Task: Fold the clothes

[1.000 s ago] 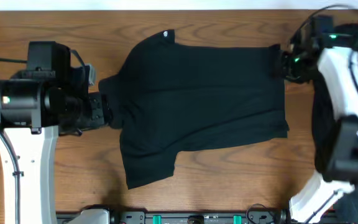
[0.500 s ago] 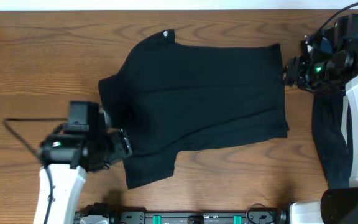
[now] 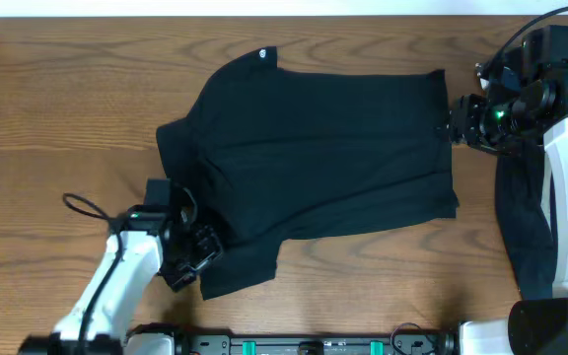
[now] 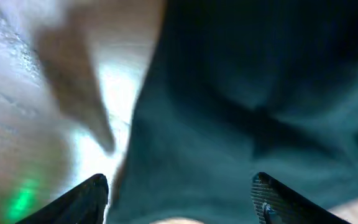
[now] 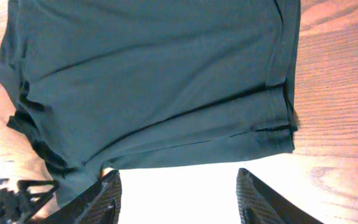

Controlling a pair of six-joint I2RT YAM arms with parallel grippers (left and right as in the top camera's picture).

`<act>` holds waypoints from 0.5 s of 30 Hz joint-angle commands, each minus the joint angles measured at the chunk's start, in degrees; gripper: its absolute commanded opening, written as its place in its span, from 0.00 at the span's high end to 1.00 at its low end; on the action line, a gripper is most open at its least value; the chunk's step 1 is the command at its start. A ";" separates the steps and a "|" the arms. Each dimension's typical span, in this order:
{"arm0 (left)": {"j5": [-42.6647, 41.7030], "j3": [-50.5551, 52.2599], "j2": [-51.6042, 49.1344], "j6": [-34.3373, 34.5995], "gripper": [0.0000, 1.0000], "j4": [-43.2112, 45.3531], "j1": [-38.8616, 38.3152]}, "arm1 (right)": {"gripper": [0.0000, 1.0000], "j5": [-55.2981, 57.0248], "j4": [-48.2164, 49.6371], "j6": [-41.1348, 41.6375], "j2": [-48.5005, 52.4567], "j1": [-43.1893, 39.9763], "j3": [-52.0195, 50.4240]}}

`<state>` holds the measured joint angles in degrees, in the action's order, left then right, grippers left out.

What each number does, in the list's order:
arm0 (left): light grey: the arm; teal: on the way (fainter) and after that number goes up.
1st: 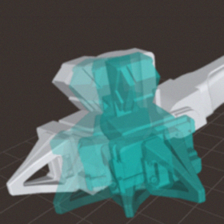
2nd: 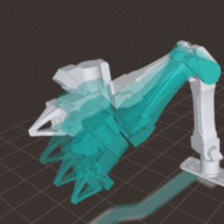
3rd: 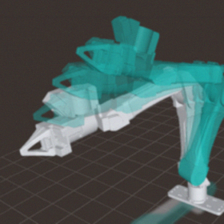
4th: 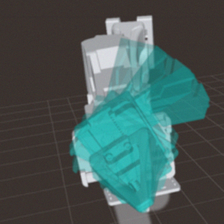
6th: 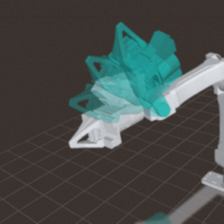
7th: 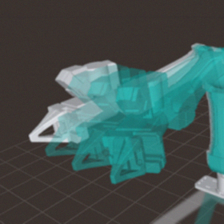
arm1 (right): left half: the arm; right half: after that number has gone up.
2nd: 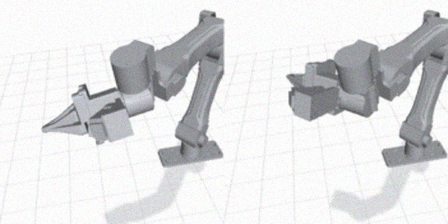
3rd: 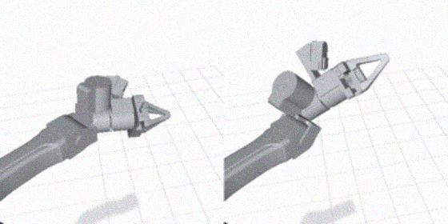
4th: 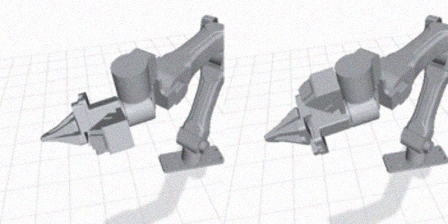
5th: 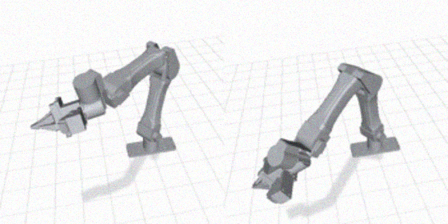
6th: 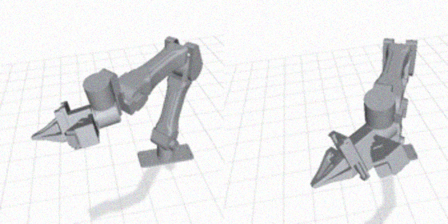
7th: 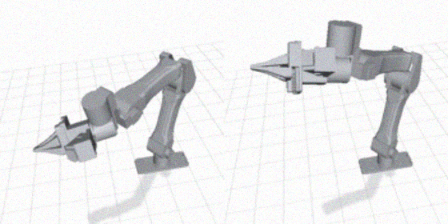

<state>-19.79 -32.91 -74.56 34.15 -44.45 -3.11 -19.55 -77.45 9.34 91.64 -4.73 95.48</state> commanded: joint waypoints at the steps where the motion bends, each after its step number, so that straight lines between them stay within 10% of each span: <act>1: 2.38 1.09 -3.50 1.86 0.25 1.75 -0.09 | 0.43 -0.35 -0.37 -0.79 -0.50 0.63 0.07; 6: 2.95 1.09 -7.23 1.97 0.32 4.57 -0.09 | 0.43 -0.31 -0.39 -0.92 -0.50 0.63 0.07; 11: 1.25 1.07 -7.93 1.40 0.89 4.50 -0.09 | 0.42 2.73 -0.92 -0.85 -0.50 0.63 0.07; 15: 0.79 -0.07 -6.82 1.01 0.94 3.28 -0.07 | 0.40 6.60 -2.19 -0.55 -0.48 0.63 -0.17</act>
<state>-19.40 -33.08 -81.10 35.97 -40.84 -3.11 -16.62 -79.09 9.34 91.64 -4.73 95.48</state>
